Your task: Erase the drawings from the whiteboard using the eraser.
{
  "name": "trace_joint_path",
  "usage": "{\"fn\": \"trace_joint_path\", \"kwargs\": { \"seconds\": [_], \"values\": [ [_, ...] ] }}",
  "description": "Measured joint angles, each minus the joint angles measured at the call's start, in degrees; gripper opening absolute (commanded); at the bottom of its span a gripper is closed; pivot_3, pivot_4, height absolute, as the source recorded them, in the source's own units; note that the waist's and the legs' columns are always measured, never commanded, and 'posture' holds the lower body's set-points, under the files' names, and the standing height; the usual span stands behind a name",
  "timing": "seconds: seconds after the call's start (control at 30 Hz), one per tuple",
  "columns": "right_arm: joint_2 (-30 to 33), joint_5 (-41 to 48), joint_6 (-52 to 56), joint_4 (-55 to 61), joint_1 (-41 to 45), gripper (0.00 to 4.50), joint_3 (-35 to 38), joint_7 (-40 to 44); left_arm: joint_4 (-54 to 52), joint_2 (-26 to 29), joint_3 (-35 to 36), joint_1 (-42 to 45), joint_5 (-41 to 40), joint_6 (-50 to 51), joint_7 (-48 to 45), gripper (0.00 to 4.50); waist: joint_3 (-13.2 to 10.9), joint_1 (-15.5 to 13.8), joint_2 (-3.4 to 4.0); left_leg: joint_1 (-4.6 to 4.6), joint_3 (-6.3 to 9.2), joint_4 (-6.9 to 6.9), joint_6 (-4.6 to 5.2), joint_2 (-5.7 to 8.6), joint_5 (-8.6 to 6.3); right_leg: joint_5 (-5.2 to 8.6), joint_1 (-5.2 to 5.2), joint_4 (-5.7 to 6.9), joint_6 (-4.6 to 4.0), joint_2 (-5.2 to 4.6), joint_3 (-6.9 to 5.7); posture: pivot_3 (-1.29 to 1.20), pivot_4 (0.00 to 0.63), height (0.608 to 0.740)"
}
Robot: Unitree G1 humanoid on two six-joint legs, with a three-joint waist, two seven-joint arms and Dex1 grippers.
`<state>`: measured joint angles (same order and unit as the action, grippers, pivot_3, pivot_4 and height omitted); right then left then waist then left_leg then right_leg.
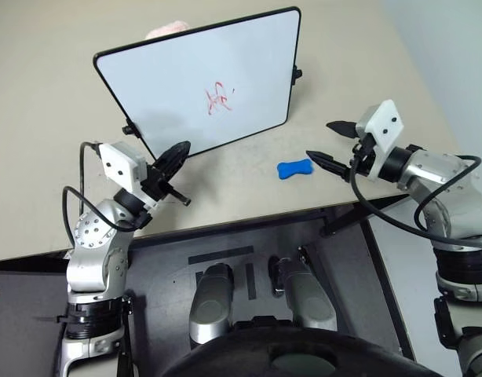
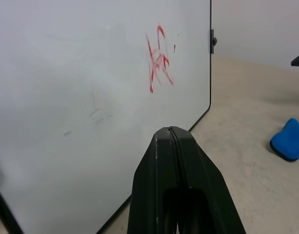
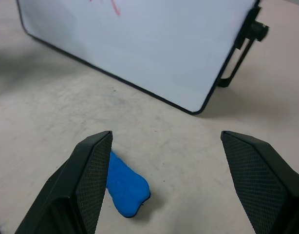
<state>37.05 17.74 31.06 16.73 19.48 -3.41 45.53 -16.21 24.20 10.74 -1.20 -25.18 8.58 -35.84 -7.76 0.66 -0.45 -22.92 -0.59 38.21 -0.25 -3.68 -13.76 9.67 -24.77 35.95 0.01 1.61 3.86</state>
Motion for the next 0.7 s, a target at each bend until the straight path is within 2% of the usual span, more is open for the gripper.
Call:
{"fn": "trace_joint_path", "kwargs": {
  "seconds": [0.1,0.23,0.5,0.7],
  "values": [
    [0.99,-0.21,-0.02,-0.04,1.83,3.78,-2.93,2.31,0.22,-0.10,-0.01,0.61,0.09,-0.28,0.00,0.00,0.00,0.00,0.00,0.00,0.00,0.01,0.00,0.00,0.00,0.00,0.00,0.00,0.00,0.00,0.00,0.00,0.150,0.740],
    [2.50,-1.89,0.39,-0.66,5.31,4.47,-7.37,5.55,1.16,-0.31,-0.11,1.52,0.58,-1.07,0.05,0.00,0.00,0.01,-0.01,0.00,0.00,0.02,0.00,0.00,0.00,-0.04,0.01,0.00,-0.06,0.01,0.00,0.00,0.150,0.740],
    [2.54,-10.01,-6.00,-9.23,9.85,4.47,-16.82,9.97,2.77,-1.22,-0.98,2.12,1.18,-1.20,0.19,0.00,0.00,-0.03,-0.01,0.00,0.00,0.02,0.00,0.00,0.00,-0.24,0.00,0.00,-0.39,0.01,0.00,0.00,0.150,0.740],
    [3.13,-12.52,-9.90,-13.74,10.63,4.47,-17.42,13.62,2.85,-2.07,-1.66,2.08,1.98,-1.31,0.33,0.00,0.00,-0.01,-0.01,0.00,0.00,0.01,0.00,-0.01,0.00,-0.25,0.00,0.00,-0.42,0.01,0.01,0.00,0.150,0.740]
  ]
}}
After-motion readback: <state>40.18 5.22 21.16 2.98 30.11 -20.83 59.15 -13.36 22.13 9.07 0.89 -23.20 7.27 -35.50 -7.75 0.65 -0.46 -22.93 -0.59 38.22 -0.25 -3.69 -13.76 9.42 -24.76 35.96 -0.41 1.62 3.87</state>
